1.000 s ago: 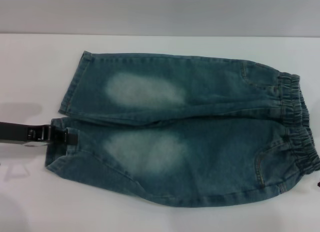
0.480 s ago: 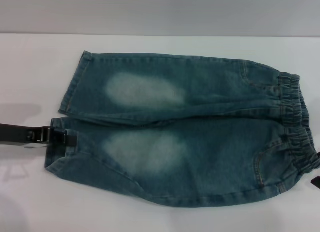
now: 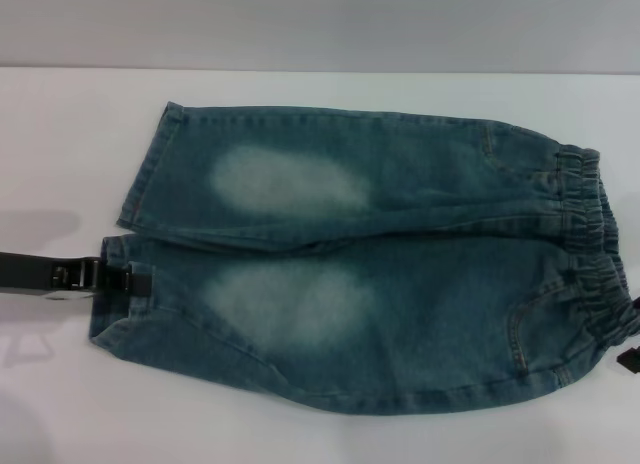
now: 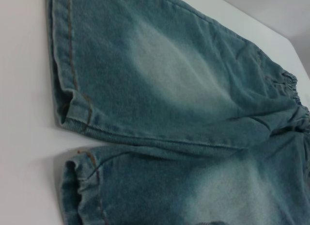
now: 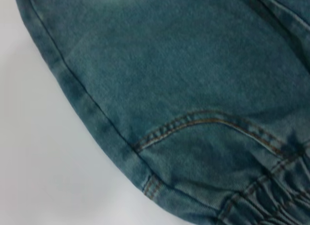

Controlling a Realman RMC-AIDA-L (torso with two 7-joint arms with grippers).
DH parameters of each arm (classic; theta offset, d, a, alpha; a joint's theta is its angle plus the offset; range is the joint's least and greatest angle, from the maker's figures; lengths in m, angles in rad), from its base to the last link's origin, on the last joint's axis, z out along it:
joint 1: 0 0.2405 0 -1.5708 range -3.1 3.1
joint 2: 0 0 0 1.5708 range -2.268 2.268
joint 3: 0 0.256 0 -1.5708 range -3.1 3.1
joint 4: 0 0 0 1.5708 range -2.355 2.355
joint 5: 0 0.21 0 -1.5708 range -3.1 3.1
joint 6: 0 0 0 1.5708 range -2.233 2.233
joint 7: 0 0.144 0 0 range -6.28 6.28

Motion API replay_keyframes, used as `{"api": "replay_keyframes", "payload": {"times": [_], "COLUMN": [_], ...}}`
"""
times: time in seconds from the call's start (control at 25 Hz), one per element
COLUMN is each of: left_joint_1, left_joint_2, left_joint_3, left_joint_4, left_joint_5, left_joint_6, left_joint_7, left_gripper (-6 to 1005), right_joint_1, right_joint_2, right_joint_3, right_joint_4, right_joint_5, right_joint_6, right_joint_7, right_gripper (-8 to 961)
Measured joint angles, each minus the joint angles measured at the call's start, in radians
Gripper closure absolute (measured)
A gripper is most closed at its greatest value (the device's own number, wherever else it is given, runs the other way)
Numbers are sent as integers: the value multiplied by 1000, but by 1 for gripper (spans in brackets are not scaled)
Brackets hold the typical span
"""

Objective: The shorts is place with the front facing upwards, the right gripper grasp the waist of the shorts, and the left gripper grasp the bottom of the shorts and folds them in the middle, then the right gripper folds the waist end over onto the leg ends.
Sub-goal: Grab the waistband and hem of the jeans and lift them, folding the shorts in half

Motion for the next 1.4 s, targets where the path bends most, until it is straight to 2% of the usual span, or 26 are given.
{"api": "replay_keyframes", "payload": {"times": [0.28, 0.56, 0.8, 1.0, 1.24, 1.4], "left_joint_1": [1, 0, -2, -4, -4, -1], "left_joint_2": [0, 0, 0, 0, 0, 0], "left_joint_3": [0, 0, -1, 0, 0, 0], "left_joint_4": [-1, -1, -1, -1, -1, -1], "left_joint_5": [0, 0, 0, 0, 0, 0], "left_joint_6": [-2, -12, -15, -15, -16, -18], "left_joint_7": [2, 2, 2, 2, 2, 3], "left_gripper": [975, 974, 973, 972, 971, 971], "right_joint_1": [2, 2, -7, -10, -12, -12], "right_joint_2": [8, 2, -3, 0, 5, 8], "right_joint_3": [6, 5, 9, 4, 0, 0], "right_joint_4": [-2, -11, -35, -38, -34, -31], "right_joint_5": [4, 0, 1, 1, 1, 2], "right_joint_6": [3, 3, 11, 22, 23, 34], "right_joint_7": [-6, -4, -1, -2, -7, -8], "right_gripper": [207, 208, 390, 627, 856, 906]}}
